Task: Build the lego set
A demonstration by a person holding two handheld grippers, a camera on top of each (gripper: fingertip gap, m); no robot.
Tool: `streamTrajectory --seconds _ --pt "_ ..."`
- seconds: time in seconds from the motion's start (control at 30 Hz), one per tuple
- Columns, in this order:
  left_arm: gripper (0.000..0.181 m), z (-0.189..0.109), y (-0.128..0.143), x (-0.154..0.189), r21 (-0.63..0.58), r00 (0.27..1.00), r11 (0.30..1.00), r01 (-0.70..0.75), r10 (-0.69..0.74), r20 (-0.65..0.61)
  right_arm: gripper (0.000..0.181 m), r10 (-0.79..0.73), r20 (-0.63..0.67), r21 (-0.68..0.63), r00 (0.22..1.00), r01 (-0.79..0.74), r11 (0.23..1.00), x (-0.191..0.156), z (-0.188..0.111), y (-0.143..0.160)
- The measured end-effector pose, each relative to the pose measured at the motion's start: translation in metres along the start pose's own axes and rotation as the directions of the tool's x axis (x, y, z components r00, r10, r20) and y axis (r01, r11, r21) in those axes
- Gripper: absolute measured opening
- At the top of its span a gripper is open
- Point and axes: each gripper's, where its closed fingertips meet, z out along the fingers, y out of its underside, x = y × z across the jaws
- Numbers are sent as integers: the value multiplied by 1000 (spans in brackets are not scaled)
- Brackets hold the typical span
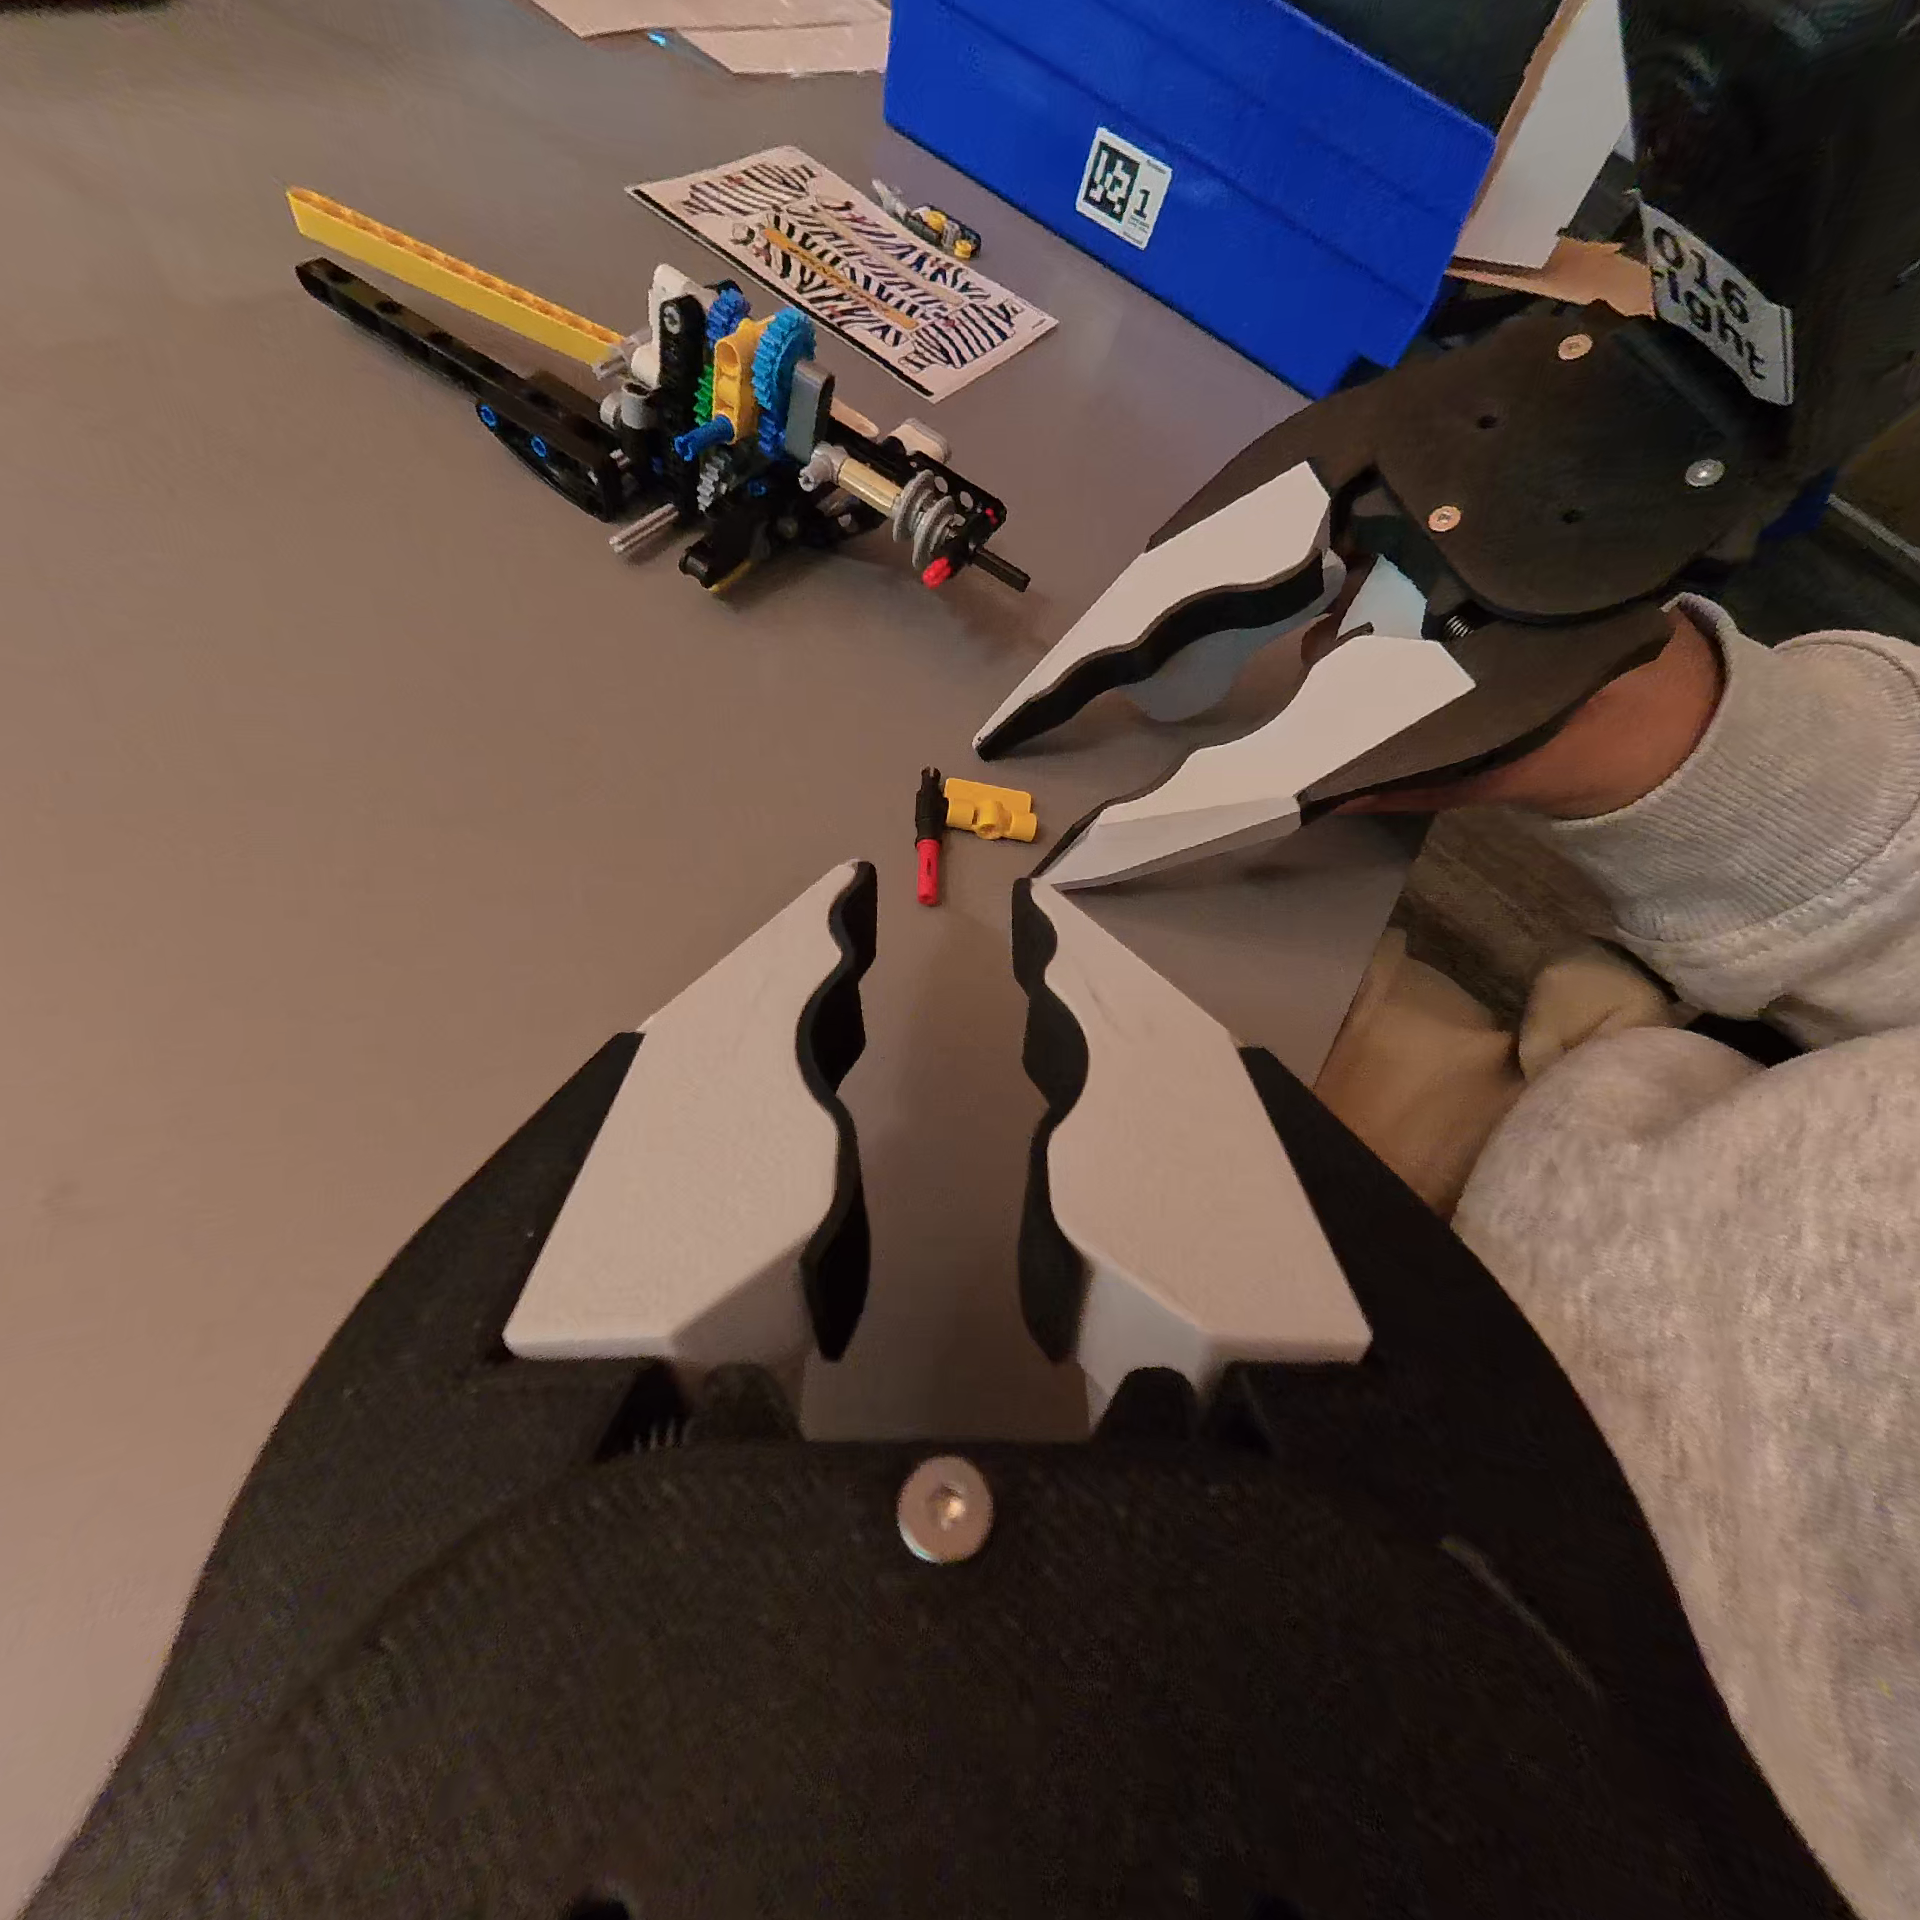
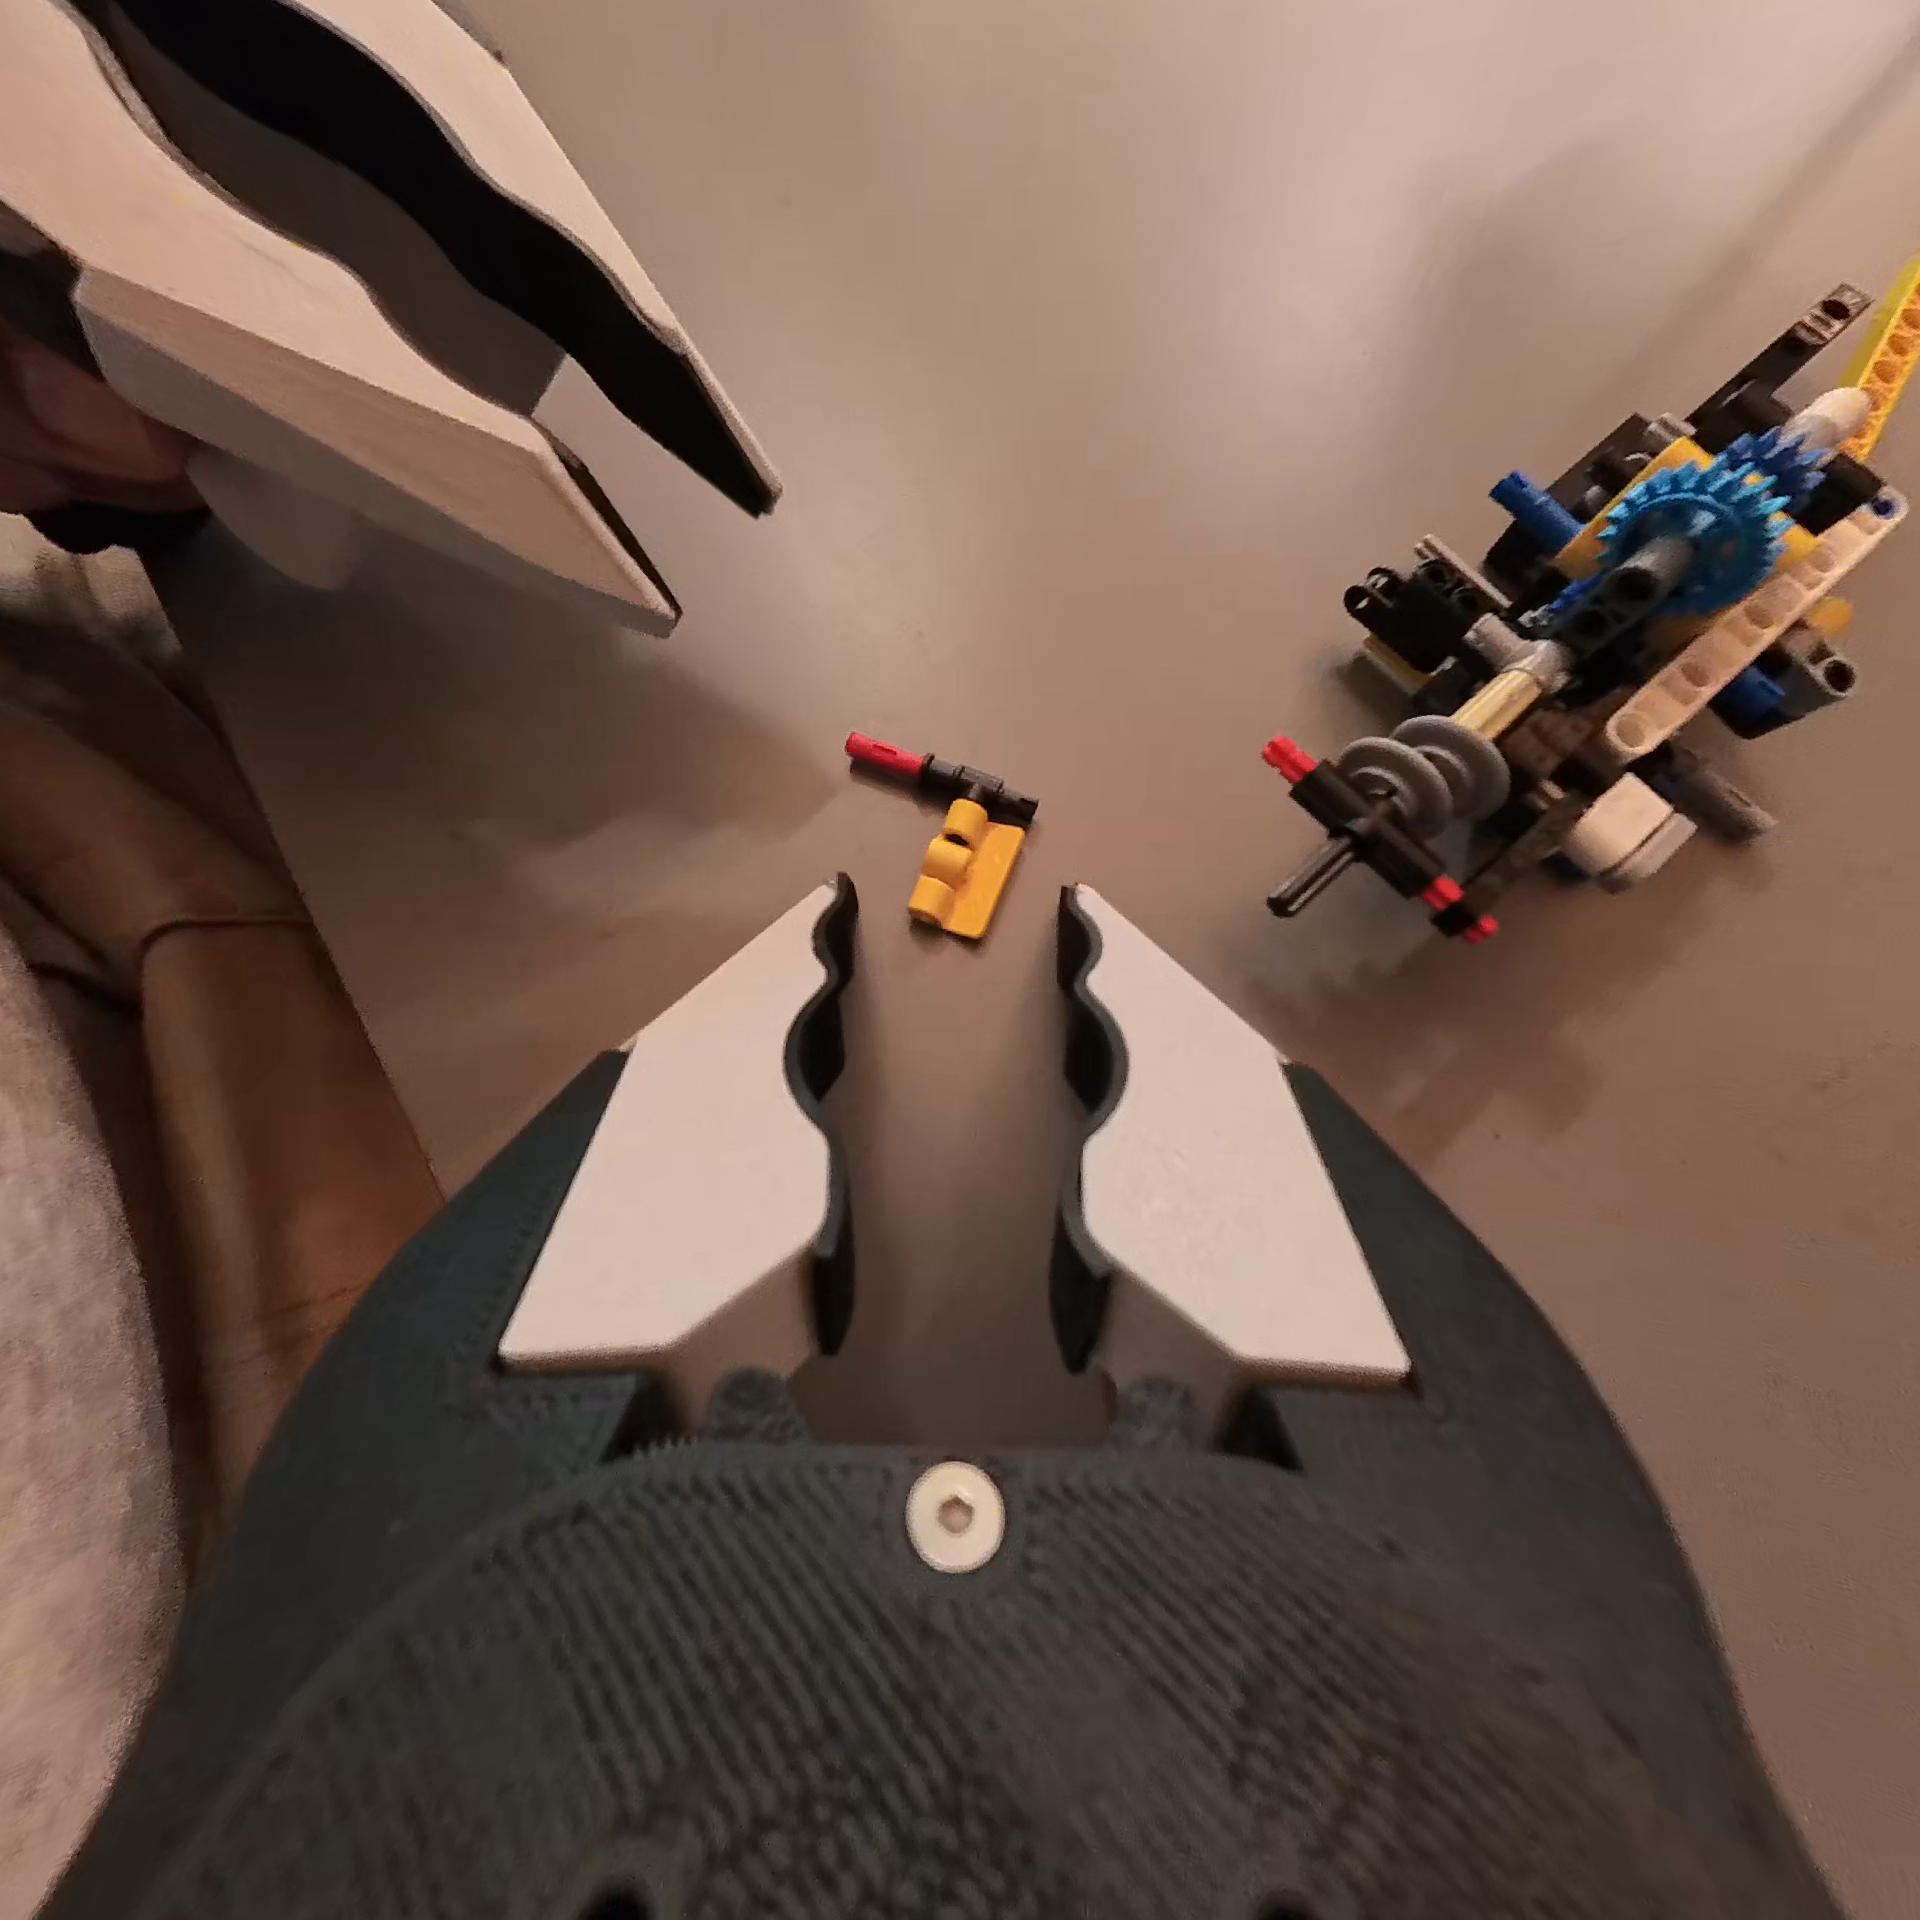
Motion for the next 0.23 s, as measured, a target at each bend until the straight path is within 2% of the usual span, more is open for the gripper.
streamTrajectory --seconds 0.03,0.23 --pt "24 0 0 0 -2 1000 1000 5 -5 -3 37 0 1 0 1000 0 1000 0 0 0" --pt "24 0 0 -1 -4 1000 1000 9 -9 -3 25 -18 22 1 1000 18 1000 -5 0 0"
